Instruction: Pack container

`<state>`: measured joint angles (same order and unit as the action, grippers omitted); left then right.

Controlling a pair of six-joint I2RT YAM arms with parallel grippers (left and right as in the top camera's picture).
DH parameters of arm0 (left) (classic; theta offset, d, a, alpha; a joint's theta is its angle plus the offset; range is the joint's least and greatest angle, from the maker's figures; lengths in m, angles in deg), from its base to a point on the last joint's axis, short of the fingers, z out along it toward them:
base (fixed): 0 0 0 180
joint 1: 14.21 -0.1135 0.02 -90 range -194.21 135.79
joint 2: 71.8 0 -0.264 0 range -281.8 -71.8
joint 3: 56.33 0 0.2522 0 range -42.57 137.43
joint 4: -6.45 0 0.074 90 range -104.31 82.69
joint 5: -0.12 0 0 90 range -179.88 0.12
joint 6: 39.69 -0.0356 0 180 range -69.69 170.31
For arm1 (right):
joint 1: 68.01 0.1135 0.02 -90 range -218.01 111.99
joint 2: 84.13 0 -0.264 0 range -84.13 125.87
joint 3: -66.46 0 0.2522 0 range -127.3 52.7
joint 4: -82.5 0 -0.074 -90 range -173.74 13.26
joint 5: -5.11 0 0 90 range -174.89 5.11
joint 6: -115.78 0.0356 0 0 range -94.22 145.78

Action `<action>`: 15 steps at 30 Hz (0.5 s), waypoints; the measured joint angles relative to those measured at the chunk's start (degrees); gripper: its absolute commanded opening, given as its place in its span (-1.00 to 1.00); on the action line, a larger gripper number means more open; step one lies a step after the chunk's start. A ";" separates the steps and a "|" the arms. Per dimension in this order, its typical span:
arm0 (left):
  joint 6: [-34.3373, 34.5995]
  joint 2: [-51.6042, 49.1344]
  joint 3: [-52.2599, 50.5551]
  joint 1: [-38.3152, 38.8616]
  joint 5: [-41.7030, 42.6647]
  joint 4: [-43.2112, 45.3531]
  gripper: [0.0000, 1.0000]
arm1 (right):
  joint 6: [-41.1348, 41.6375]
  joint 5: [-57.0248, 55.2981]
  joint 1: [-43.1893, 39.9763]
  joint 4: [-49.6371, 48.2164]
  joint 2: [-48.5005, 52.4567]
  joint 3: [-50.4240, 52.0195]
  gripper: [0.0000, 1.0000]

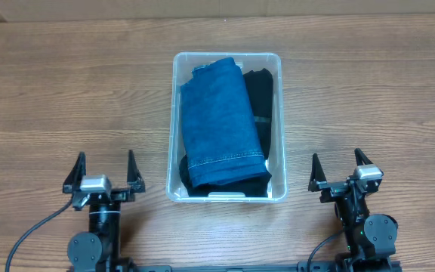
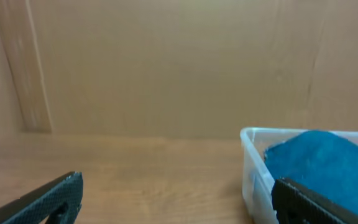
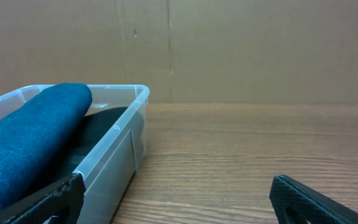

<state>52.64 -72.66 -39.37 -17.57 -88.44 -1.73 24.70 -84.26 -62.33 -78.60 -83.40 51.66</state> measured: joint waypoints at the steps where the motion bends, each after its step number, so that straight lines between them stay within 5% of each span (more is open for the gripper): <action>1: -0.02 0.02 -1.53 0.00 -0.02 0.83 1.00 | 0.00 -0.02 0.00 0.00 0.00 0.00 1.00; 15: -1.25 0.11 -2.73 0.00 -1.68 -9.99 1.00 | 0.00 0.00 0.00 0.02 0.00 0.00 1.00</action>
<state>51.39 -72.55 -42.10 -17.57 -90.13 -11.72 24.70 -84.26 -62.33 -78.57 -83.40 51.66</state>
